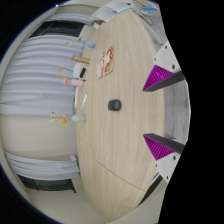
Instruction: Arrange mouse
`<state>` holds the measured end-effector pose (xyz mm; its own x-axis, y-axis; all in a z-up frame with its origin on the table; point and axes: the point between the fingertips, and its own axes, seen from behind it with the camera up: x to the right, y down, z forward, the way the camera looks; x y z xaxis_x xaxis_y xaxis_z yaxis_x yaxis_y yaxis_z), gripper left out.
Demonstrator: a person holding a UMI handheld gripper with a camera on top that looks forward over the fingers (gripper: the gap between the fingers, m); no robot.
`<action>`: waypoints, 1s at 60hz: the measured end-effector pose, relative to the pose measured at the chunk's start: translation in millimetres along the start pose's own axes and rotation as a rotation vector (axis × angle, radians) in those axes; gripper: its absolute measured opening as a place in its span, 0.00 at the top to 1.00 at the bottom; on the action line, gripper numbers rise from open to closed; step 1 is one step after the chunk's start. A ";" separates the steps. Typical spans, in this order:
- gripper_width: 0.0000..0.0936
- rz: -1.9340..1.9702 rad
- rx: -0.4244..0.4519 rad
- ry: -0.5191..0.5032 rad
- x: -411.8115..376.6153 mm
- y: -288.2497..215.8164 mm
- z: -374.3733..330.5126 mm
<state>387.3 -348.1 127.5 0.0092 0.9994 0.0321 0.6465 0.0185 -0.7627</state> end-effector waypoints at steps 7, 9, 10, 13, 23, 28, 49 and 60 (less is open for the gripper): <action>0.08 -0.014 0.023 0.019 7.8 0.4 16.3; 0.08 -0.021 0.020 0.022 13.5 1.7 28.4; 0.08 -0.023 0.019 0.020 15.1 1.9 33.3; 0.08 -0.020 0.014 0.016 19.4 0.6 46.9; 0.08 -0.015 0.019 -0.005 26.8 -12.0 89.9; 0.08 -0.019 0.030 -0.004 30.0 -19.7 113.8; 0.08 -0.019 0.018 -0.018 34.5 -32.8 215.4; 0.09 -0.006 0.005 -0.027 35.2 -42.3 255.9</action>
<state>165.0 -306.6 -4.4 -0.0156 0.9997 0.0191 0.6427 0.0247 -0.7658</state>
